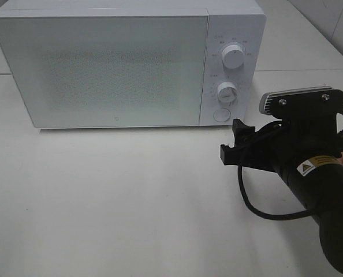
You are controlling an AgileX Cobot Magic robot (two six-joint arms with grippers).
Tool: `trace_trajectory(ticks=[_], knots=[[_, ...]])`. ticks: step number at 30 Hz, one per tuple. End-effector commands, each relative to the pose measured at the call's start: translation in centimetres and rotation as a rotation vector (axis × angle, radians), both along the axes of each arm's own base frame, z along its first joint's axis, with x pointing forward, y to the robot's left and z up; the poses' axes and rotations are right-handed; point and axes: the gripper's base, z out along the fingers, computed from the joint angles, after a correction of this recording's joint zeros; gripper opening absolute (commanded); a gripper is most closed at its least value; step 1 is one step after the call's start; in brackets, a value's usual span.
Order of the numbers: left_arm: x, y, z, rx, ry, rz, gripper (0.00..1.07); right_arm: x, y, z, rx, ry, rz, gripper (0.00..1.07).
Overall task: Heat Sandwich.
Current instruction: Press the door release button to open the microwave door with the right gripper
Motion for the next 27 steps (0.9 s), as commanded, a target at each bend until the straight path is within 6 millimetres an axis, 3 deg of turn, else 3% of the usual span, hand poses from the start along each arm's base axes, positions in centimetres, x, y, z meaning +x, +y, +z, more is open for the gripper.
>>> trace_trajectory(ticks=[1, 9, 13, 14, 18, 20, 23, 27], knots=[[-0.19, -0.05, 0.01, -0.007, -0.023, -0.007, 0.96, 0.08, 0.21, 0.23, 0.026, -0.010, -0.005, 0.75], [-0.19, -0.05, 0.01, -0.007, -0.023, -0.007, 0.96, 0.07, 0.21, 0.21, 0.279, 0.015, -0.076, 0.75], [-0.19, -0.05, 0.01, -0.007, -0.023, -0.007, 0.96, 0.07, 0.21, 0.21, 0.566, 0.040, -0.157, 0.73], [-0.19, -0.05, 0.01, -0.007, -0.023, -0.007, 0.96, 0.07, 0.21, 0.21, 0.566, 0.040, -0.157, 0.73], [-0.19, -0.05, 0.01, -0.007, -0.023, -0.007, 0.96, 0.00, 0.26, 0.00, 0.950, 0.098, -0.273, 0.67], [-0.19, -0.05, 0.01, -0.007, -0.023, -0.007, 0.96, 0.00, 0.26, 0.00, 1.003, 0.102, -0.289, 0.66], [-0.19, -0.05, 0.01, -0.007, -0.023, -0.007, 0.96, -0.02, 0.28, -0.05, 1.234, 0.129, -0.361, 0.61], [-0.19, -0.05, 0.01, -0.007, -0.023, -0.007, 0.96, -0.09, 0.33, -0.27, 1.359, 0.165, -0.413, 0.56]])
